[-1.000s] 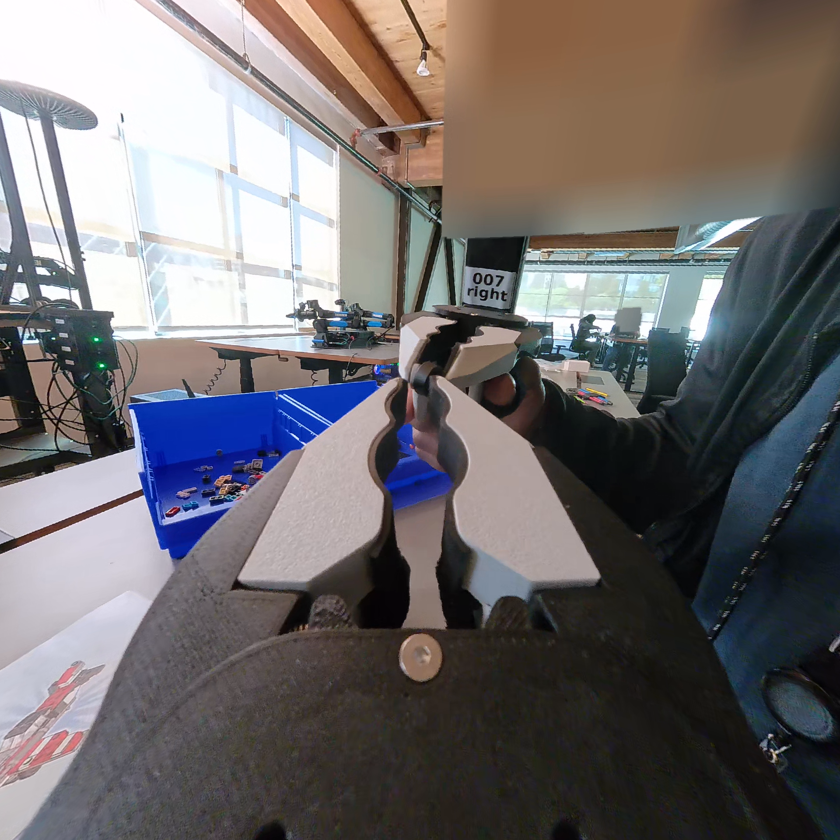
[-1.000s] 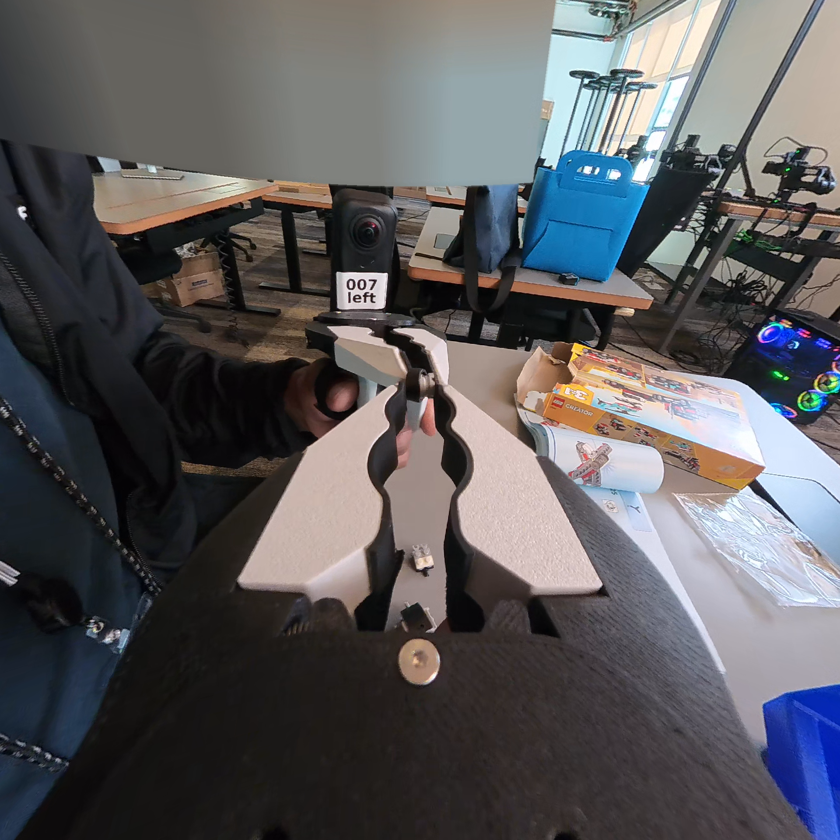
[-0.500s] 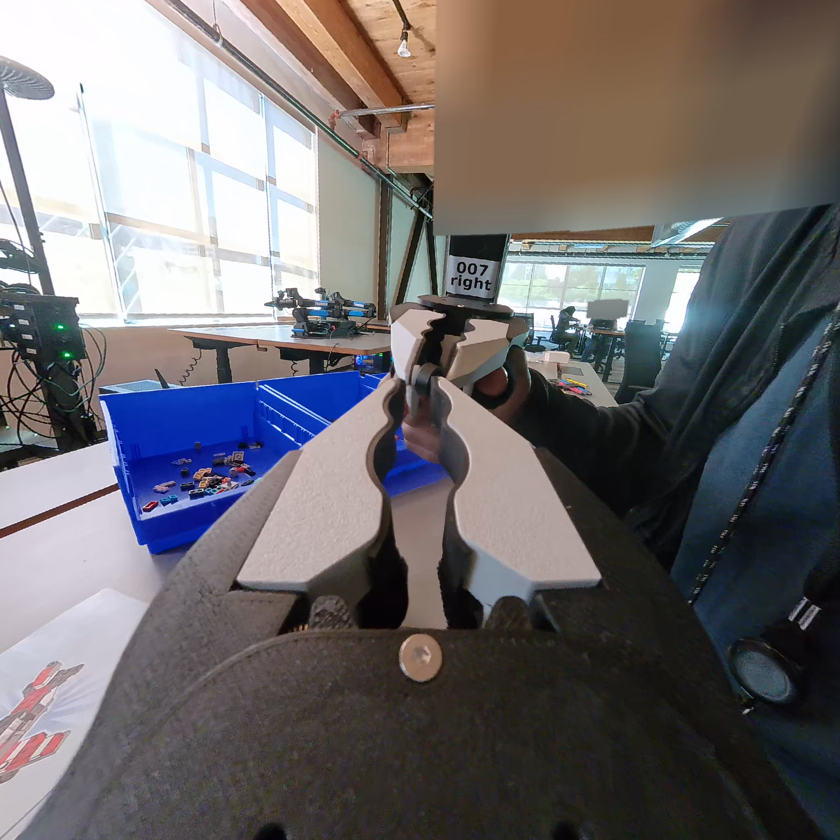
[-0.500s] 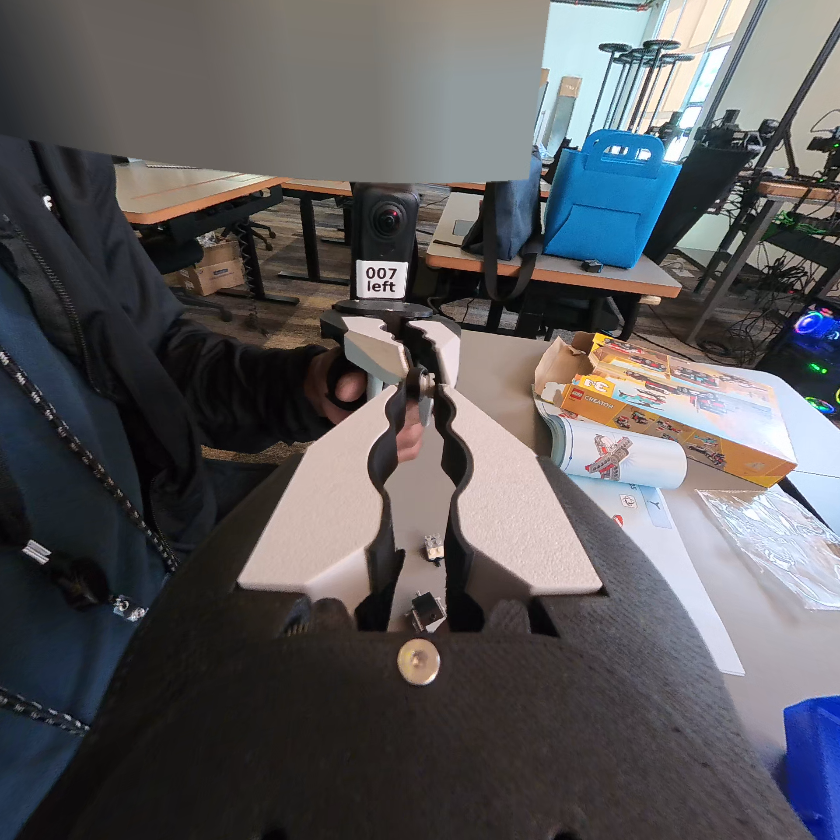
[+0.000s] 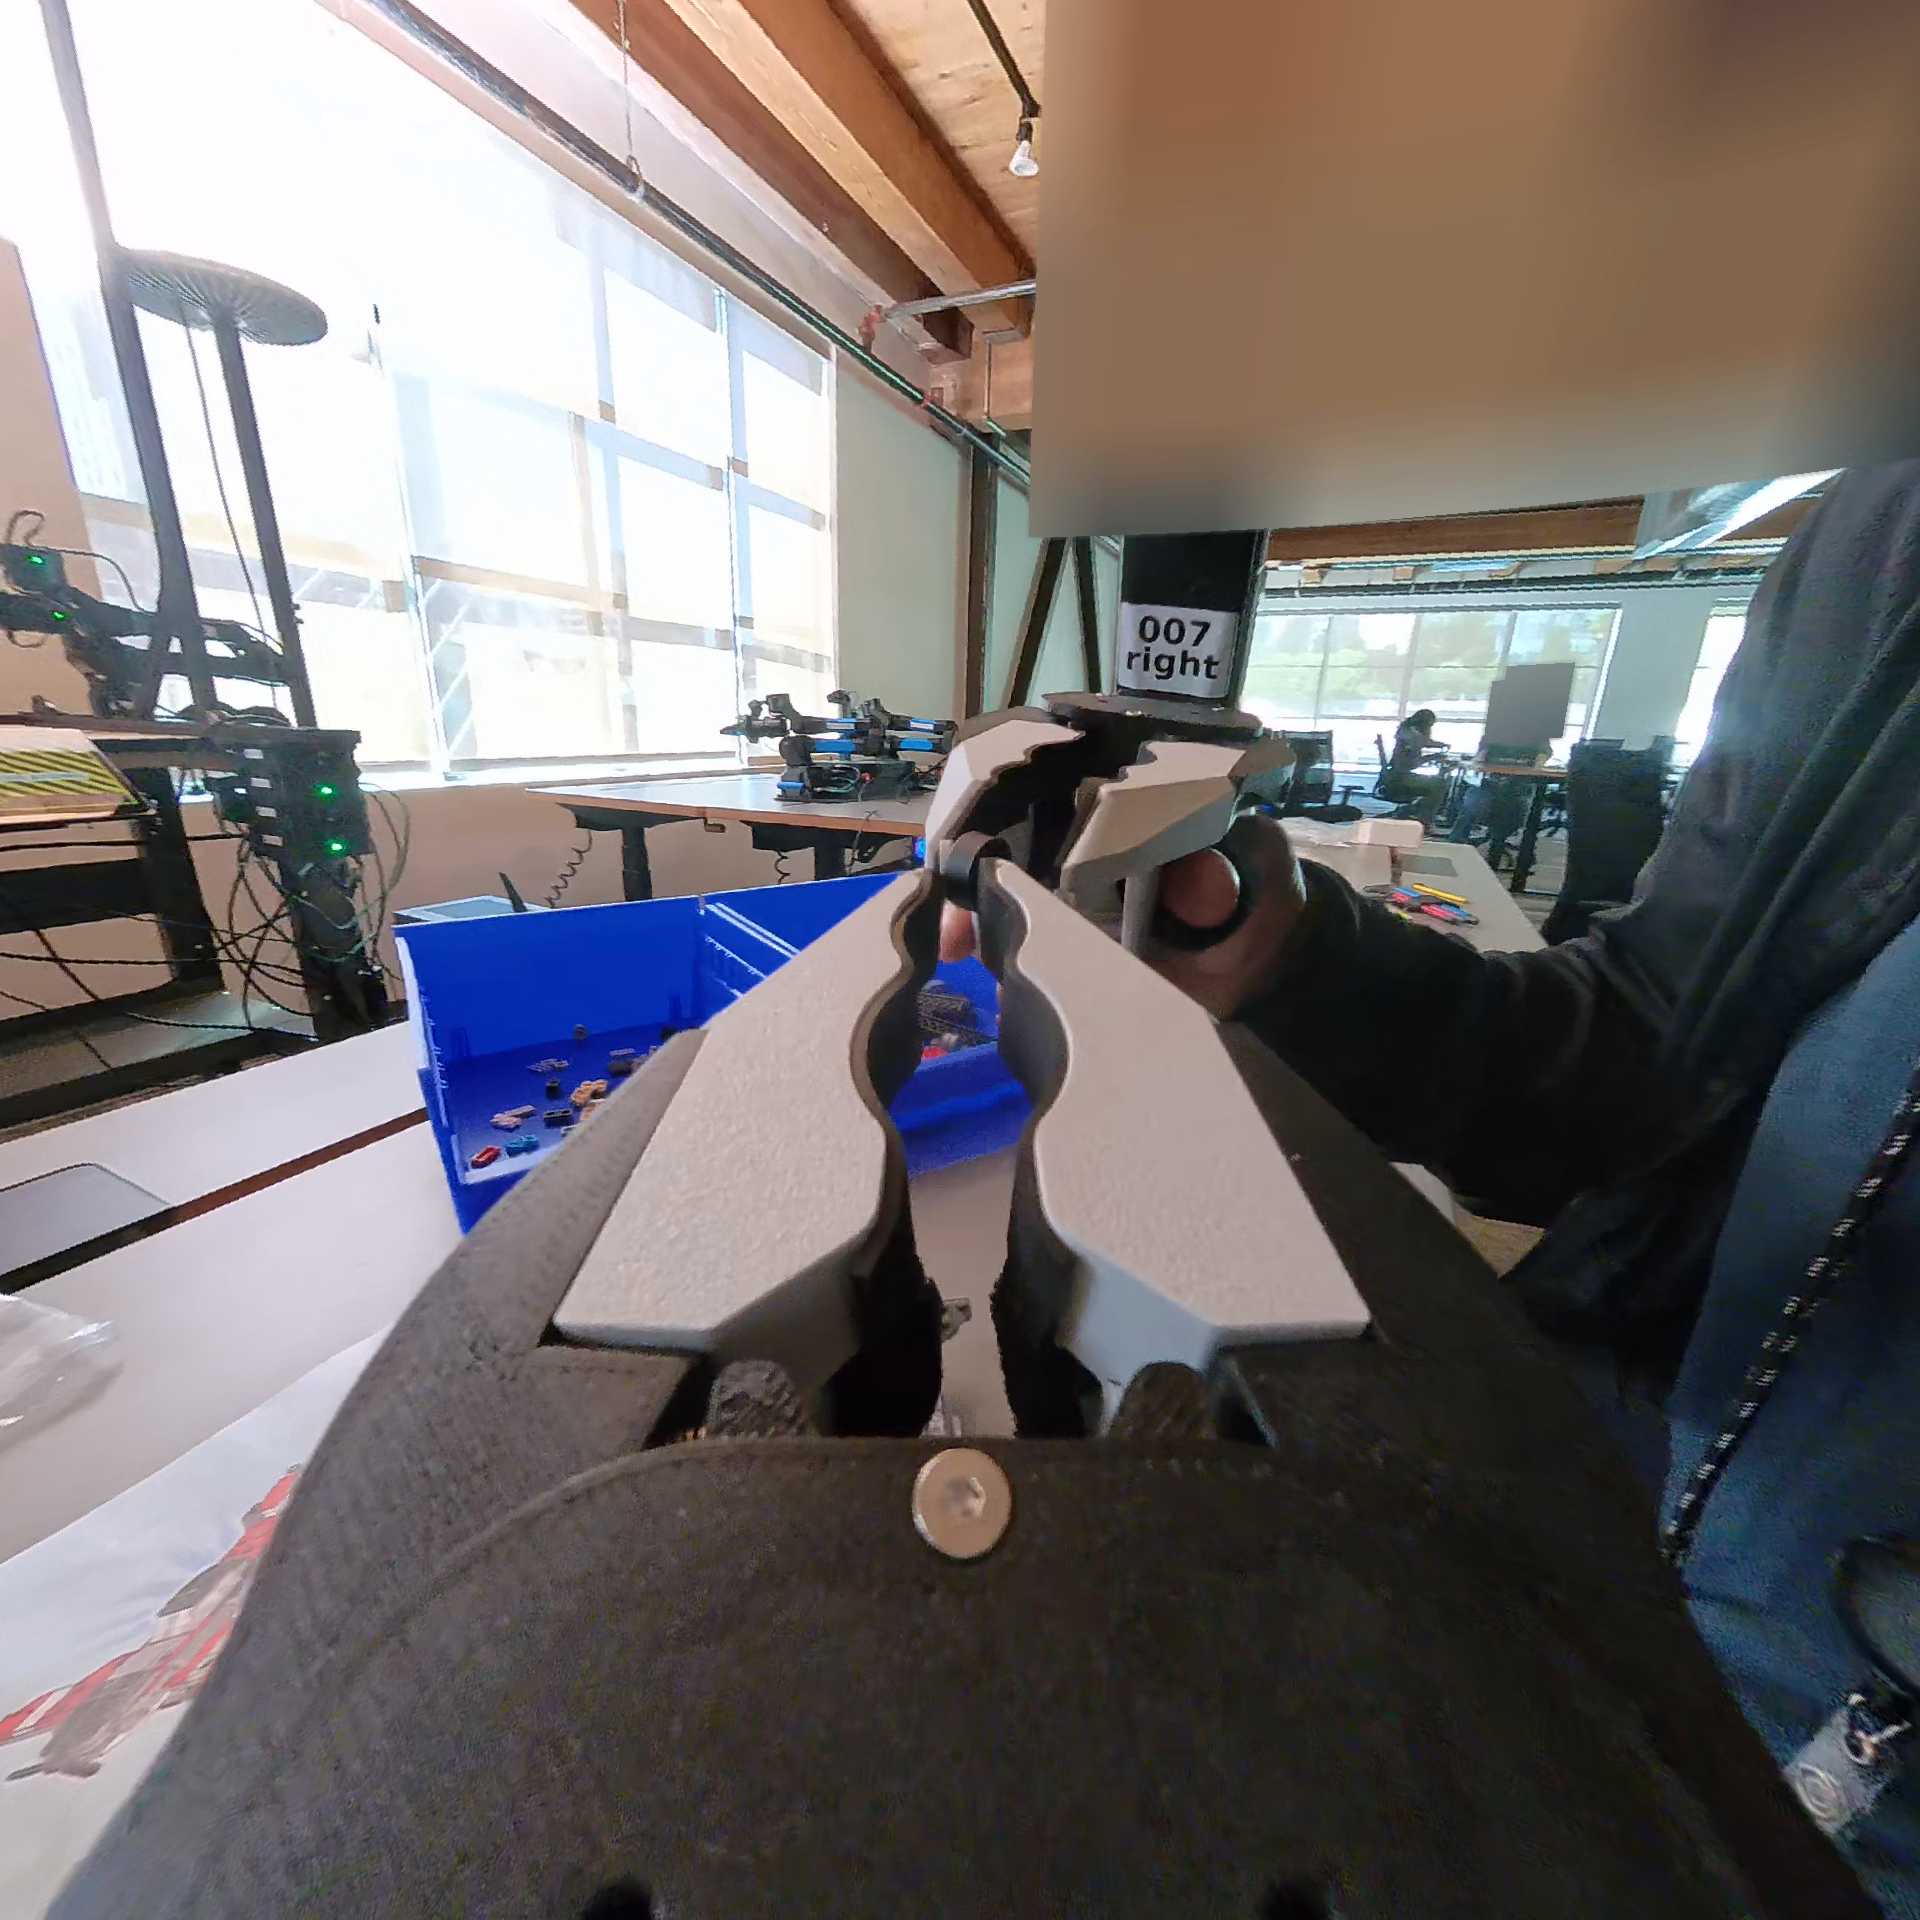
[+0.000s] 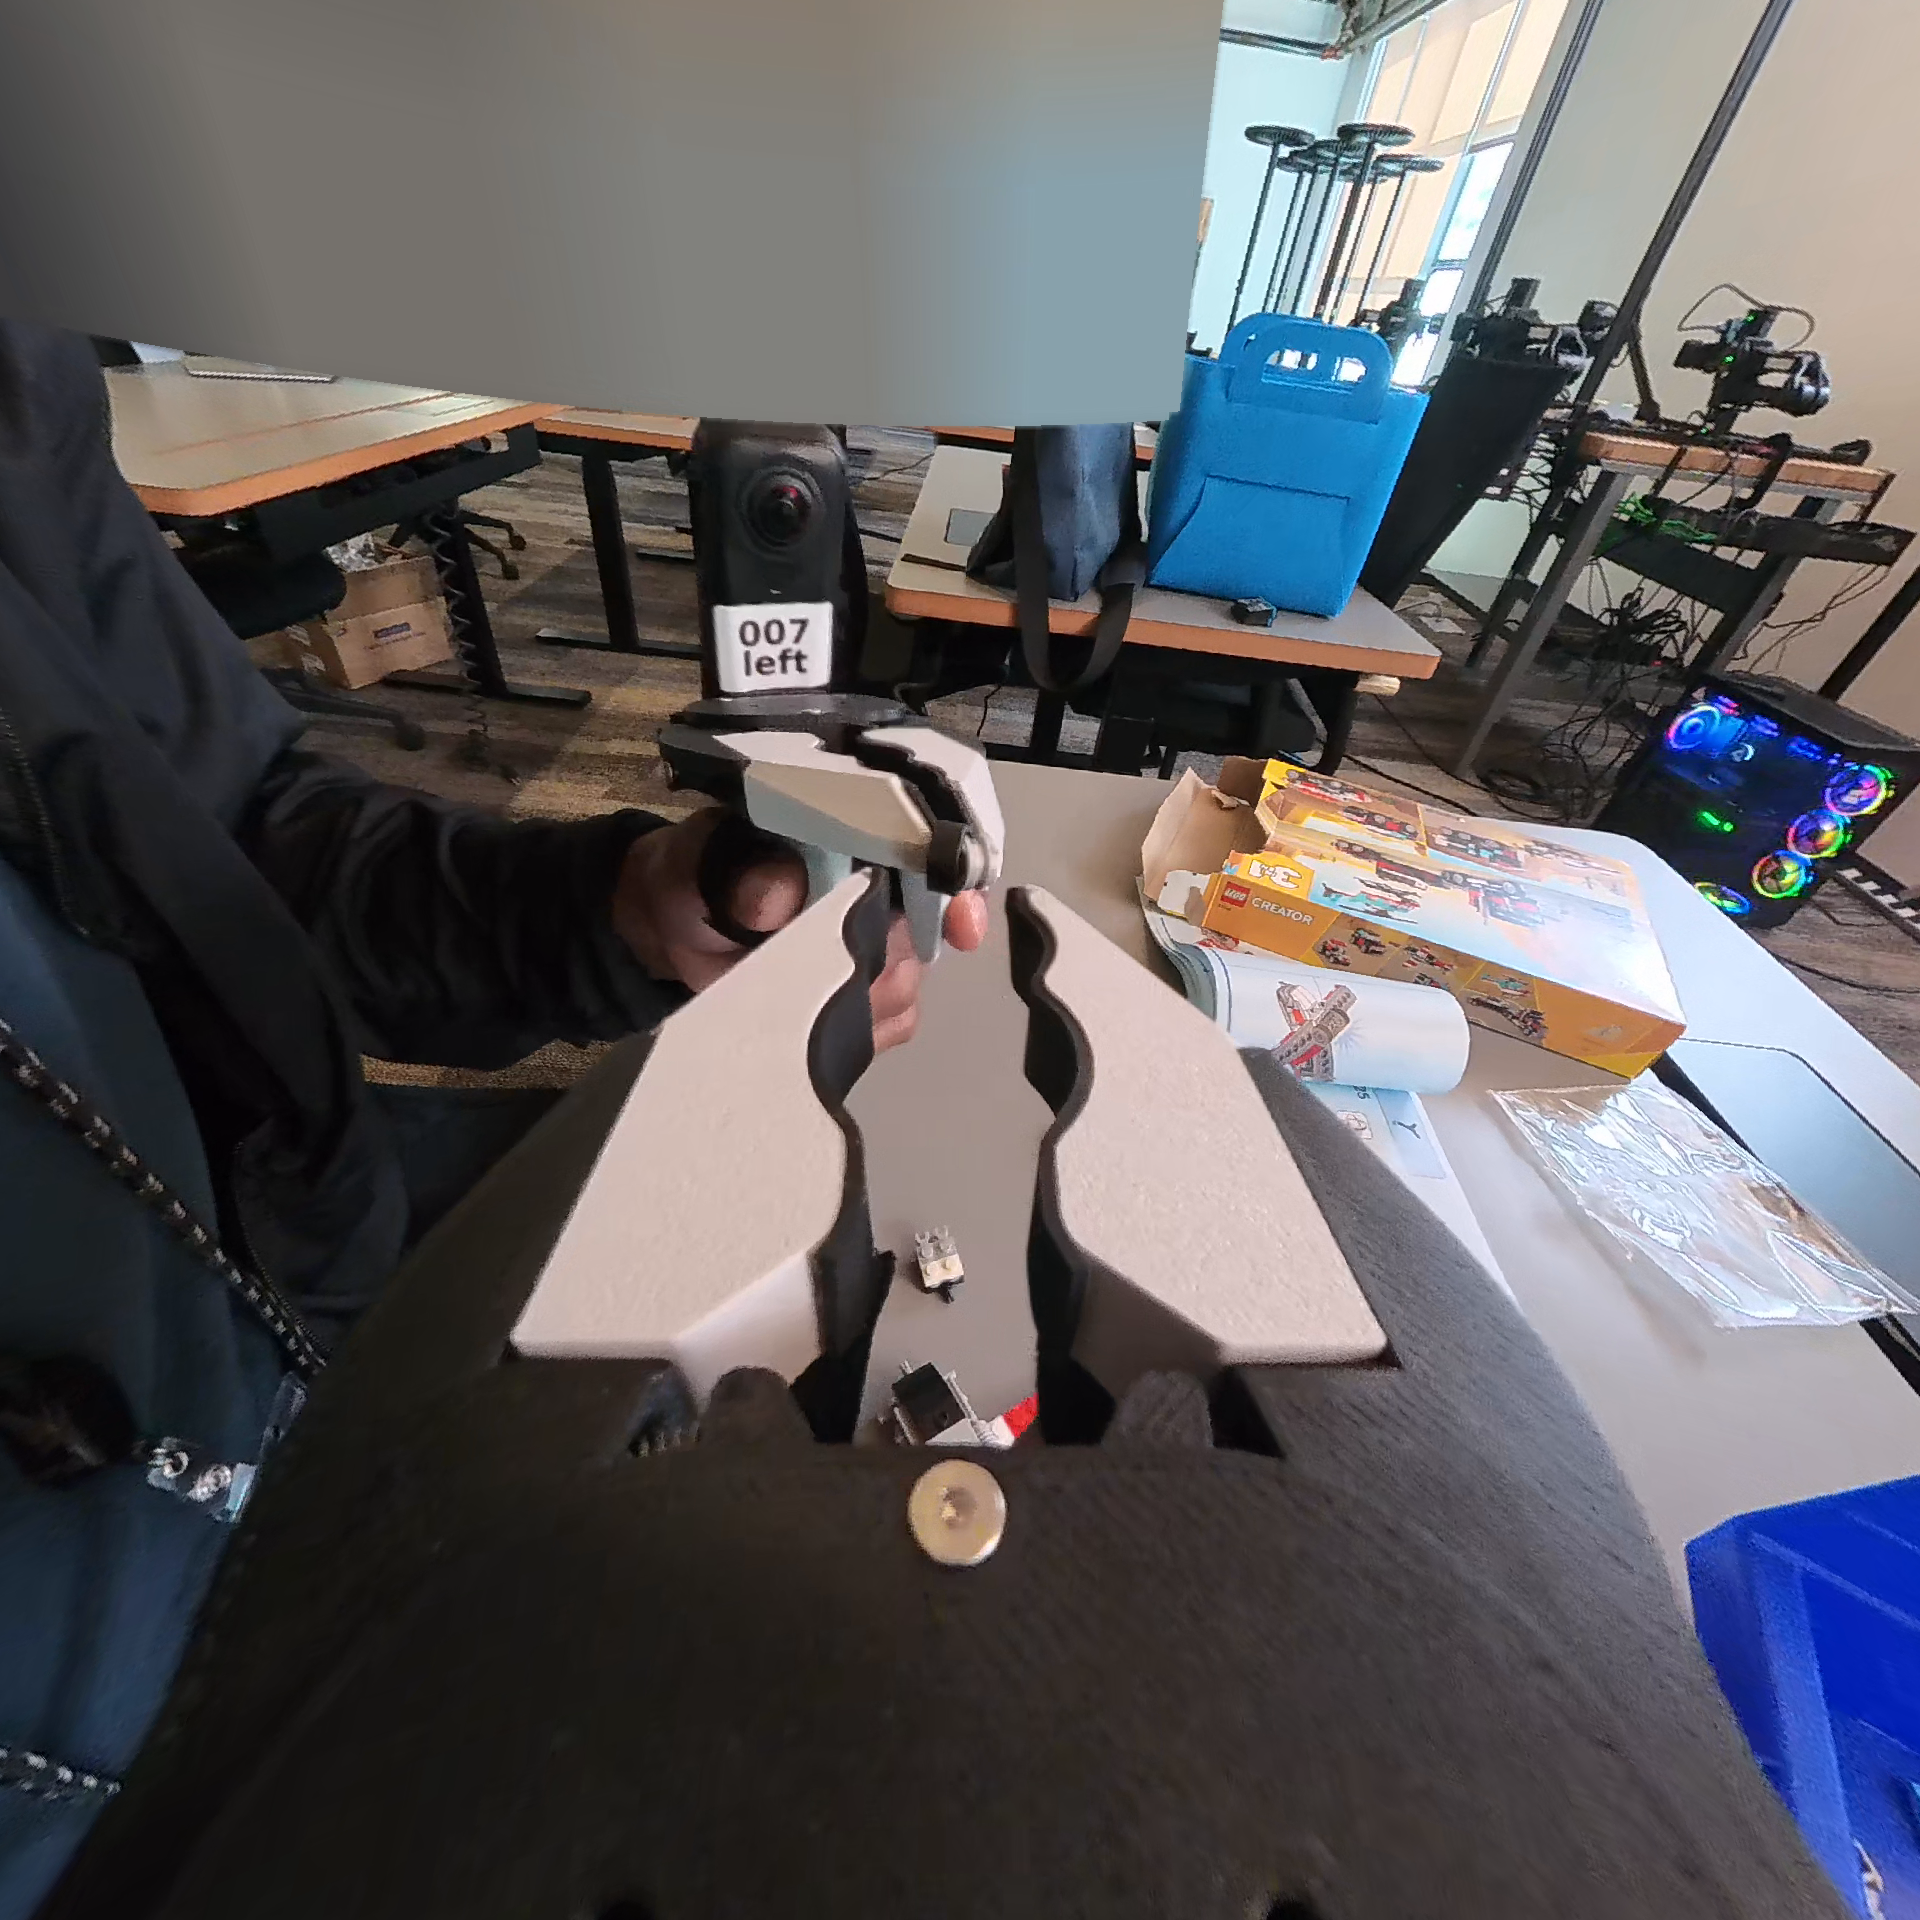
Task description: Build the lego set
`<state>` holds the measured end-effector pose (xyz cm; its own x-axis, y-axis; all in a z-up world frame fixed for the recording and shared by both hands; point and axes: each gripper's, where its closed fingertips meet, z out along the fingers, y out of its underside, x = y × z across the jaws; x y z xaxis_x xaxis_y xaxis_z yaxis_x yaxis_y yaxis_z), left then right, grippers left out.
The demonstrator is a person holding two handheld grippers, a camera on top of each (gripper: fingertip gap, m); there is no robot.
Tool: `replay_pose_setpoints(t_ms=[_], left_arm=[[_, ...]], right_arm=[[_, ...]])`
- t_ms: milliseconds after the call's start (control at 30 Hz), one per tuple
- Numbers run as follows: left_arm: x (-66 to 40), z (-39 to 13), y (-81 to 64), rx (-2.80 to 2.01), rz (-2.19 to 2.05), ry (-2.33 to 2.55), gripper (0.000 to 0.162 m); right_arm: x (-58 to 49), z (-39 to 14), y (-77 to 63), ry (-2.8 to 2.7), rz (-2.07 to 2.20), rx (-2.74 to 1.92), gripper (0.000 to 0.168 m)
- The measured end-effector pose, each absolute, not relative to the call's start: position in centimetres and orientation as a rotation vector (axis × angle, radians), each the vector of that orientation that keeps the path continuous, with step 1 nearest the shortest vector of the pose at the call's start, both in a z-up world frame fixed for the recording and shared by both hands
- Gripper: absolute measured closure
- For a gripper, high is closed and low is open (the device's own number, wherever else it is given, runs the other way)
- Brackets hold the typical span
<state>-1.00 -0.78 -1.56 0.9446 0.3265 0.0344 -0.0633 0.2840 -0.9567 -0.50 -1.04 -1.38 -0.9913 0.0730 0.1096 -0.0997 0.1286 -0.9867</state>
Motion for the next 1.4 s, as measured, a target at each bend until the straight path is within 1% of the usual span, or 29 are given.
replay_pose_setpoints(t_ms=[200,367,867,1400], left_arm=[[-1.0,-1.9,-0.3,-1.304,0.337,-0.229,0.156],[-1.1,-2.1,-0.2,-1.319,0.337,-0.230,0.155],[-0.6,-2.9,-0.2,-1.363,0.250,-0.211,0.152],[-1.0,-2.5,-0.3,-1.299,0.143,-0.271,0.156]], right_arm=[[-0.6,-1.7,-1.3,-2.253,1.948,0.032,0.146],[-0.7,-1.7,-1.2,-2.239,1.924,0.049,0.156],[0.0,-2.4,-1.3,-2.291,1.916,0.104,0.156],[-0.6,-2.1,-1.4,-2.272,1.944,0.037,0.153]])
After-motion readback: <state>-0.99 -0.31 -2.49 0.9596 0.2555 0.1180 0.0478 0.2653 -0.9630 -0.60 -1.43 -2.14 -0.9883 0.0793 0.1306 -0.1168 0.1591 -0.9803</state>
